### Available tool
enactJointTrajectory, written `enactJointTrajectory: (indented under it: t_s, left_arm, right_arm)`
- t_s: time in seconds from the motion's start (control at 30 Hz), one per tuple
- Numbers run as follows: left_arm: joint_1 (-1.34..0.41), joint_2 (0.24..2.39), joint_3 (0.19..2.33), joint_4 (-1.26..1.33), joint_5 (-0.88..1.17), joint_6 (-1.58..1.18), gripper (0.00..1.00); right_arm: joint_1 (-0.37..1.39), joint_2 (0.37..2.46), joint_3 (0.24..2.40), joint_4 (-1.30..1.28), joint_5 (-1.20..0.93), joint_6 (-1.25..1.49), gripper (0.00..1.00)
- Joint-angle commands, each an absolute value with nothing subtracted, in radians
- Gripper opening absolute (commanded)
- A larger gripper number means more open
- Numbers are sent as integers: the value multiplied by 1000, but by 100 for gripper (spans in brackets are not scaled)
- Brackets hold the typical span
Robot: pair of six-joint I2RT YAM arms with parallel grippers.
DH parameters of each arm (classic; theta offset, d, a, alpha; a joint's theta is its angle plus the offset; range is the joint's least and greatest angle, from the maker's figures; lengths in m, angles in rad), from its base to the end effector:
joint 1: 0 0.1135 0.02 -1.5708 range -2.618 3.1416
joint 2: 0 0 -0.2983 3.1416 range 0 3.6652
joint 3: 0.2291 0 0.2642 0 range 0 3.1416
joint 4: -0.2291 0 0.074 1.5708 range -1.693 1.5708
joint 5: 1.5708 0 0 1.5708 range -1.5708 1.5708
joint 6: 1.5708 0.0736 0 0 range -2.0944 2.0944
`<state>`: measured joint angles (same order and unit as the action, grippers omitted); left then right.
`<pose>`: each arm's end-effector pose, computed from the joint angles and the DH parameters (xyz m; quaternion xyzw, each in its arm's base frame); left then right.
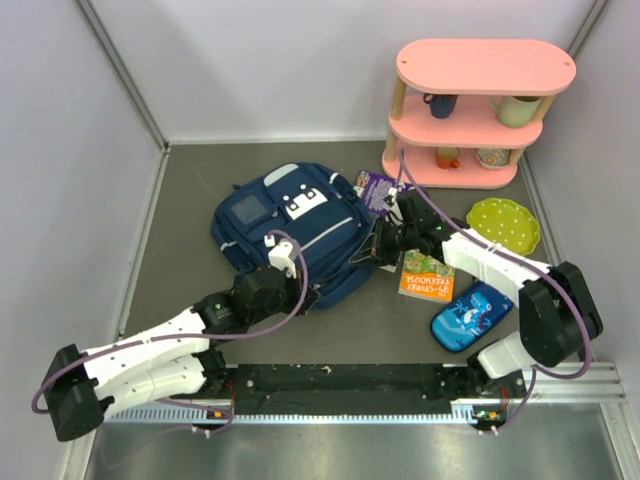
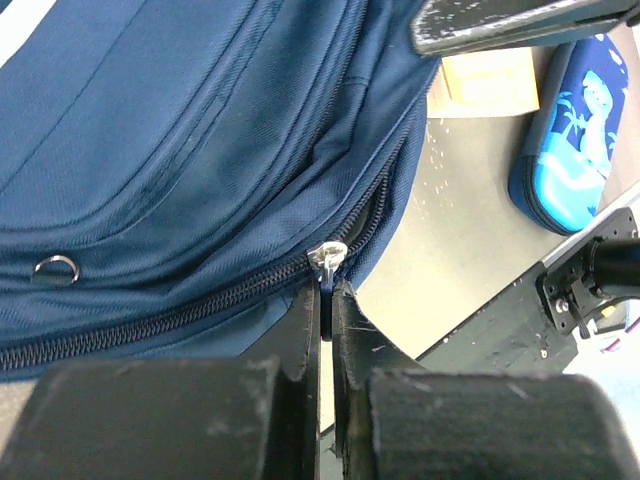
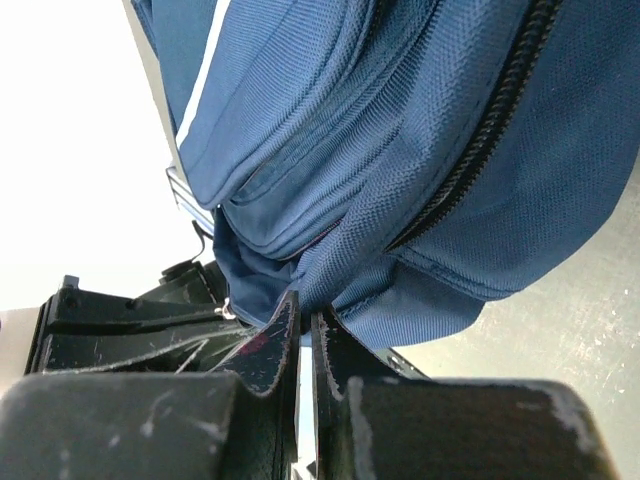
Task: Pack the student bag
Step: Unzip the student bag at the center of the board.
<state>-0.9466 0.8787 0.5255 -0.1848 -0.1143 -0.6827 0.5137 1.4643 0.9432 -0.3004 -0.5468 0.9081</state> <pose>0.1343 -0.1721 0.2351 0.0863 0.8643 -0.3245 0.3744 0.2726 0.1977 0.2338 0.0787 0.8981 0.4203 0.1030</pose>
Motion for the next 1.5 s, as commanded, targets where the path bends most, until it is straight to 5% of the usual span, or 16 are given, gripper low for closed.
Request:
enactJointTrajectory:
  t_s: [0.0,0.27,0.47,0.93,0.97,1.03,1.1,1.2,1.47]
  left_arm:
    - [-937,835,474,-469,-256,-732,0]
    - [-937,882,469,-425,-172,-699,0]
    - [-919,948,512,-558,-360,-758,0]
    - [-690,884,561,-531,-348,-700,1]
    - [-690,871,571,-534,-351,-693,7]
    - [-672,836,598,-555,-357,-683,50]
    - [-643,816,620,-587,-353,-669,76]
    - [-600,766,666,-640,-356,-655,90]
    - [-561,672,755,-707,-360,-630,96]
  right_arm:
    - [416,1414,1000,-264,-377,847,0]
    - [417,1365,996,-265,-379,839,0]
    - [419,1338,991,-278,-365,836,0]
    - [468,1328,997,-269,-417,848,0]
    - [501,1330,996,-262,-414,856,0]
    - [537,1345,993,-250,-396,873,0]
    - [595,1353,976,-204,-381,914,0]
    - [659,1382,965,-131,-379,969,0]
    - [775,1509,1047,-57,-411,1009,0]
